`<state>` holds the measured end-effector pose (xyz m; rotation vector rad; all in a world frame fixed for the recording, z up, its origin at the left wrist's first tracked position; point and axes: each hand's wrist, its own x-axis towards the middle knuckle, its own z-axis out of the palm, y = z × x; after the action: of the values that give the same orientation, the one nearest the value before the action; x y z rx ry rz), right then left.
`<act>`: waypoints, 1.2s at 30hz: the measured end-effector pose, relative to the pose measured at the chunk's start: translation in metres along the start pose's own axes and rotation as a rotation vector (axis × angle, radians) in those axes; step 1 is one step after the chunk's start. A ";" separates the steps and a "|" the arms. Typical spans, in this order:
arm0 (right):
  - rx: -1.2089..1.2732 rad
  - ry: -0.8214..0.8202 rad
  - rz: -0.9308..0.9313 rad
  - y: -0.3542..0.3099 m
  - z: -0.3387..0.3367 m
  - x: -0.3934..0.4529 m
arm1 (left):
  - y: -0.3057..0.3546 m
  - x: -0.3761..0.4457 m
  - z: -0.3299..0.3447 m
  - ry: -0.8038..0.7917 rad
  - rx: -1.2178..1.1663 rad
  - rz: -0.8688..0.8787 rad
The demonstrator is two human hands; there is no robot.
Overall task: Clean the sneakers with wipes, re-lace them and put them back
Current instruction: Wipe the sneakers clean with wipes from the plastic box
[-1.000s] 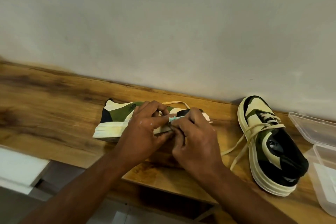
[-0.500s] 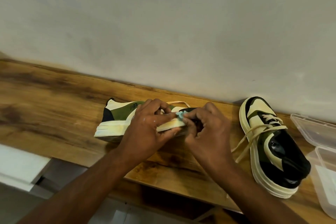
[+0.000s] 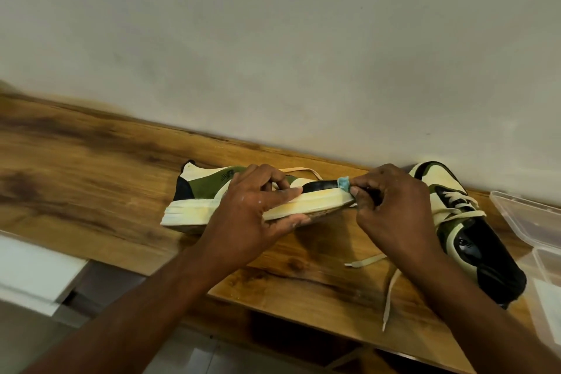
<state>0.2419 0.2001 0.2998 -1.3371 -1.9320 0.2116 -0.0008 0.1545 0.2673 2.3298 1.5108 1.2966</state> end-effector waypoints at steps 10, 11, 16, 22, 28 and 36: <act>0.083 0.017 -0.076 -0.034 0.007 -0.006 | 0.005 -0.004 0.001 0.009 0.034 0.006; 0.091 0.001 -0.147 -0.041 0.009 -0.008 | 0.004 -0.005 0.001 0.006 0.034 0.010; 0.025 -0.042 -0.228 -0.038 0.007 -0.001 | 0.003 -0.006 -0.001 -0.012 0.041 0.035; -0.091 -0.103 -0.238 -0.036 -0.005 0.000 | 0.003 -0.005 0.000 0.008 0.038 0.027; -0.074 -0.163 -0.339 -0.054 0.006 -0.004 | 0.005 -0.005 0.000 0.014 0.059 0.032; -0.029 -0.145 -0.319 -0.048 -0.002 0.003 | 0.005 -0.005 -0.001 0.007 0.065 0.040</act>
<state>0.2077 0.1808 0.3280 -1.0357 -2.2457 0.1255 0.0013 0.1479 0.2668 2.4099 1.5383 1.2843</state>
